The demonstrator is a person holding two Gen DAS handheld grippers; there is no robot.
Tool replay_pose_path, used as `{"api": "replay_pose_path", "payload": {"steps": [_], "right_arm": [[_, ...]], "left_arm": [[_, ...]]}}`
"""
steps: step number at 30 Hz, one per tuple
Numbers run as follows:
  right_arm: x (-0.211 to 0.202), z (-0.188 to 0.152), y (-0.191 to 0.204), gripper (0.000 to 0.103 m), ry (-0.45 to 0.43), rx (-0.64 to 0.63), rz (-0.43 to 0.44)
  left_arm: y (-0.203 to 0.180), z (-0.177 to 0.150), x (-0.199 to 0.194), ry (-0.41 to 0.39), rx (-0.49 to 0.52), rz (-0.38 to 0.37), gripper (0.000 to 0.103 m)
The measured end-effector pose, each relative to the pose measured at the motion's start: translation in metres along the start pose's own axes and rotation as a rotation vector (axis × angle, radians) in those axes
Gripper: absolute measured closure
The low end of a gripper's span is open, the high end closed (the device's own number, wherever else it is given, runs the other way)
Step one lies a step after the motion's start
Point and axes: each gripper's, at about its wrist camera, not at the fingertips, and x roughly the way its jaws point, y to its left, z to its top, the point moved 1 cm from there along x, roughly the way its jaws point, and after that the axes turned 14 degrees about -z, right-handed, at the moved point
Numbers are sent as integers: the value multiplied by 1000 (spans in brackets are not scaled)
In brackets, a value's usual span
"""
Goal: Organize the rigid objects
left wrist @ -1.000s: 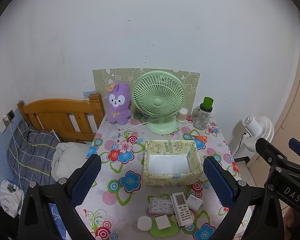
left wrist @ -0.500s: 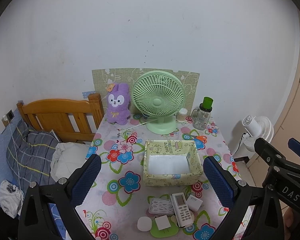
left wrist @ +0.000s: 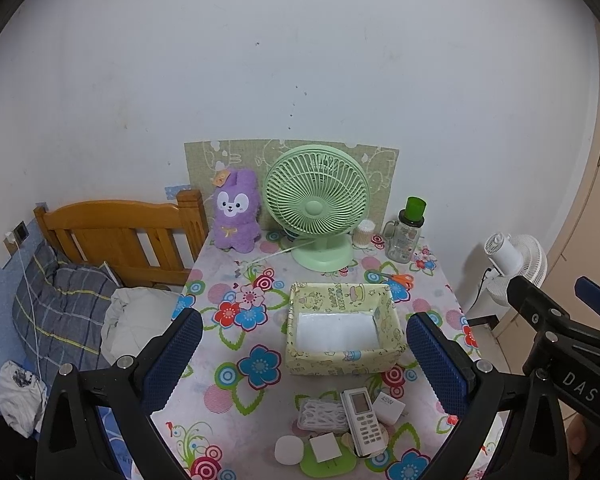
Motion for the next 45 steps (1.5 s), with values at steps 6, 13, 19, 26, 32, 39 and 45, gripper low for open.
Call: {"api": "replay_pose_path", "payload": {"steps": [6,13,19,26,32,39,45], "right_arm": [[1,1,2,0,1,-4,-2],[1,3,2,0,1,-1,0],[2,2,1,0,5,11,12],[5,2,2,0,12,13,18],[12,0,6,0,33,12,24],[33,-13,15,0,83,-13,40],[58,-35,20,0,156,-17,82]], "left_arm": [[0,0,0,0,-1,0,0],[0,0,0,2,0,-3,0],[0,3,0,-1,2,0,0],[1,3,0,-1,2,4,0],[5,4,5,2,7,2,0],[7,-5,16,22,10,12,0],[21,-21,40,82,-37,-2,0]]}}
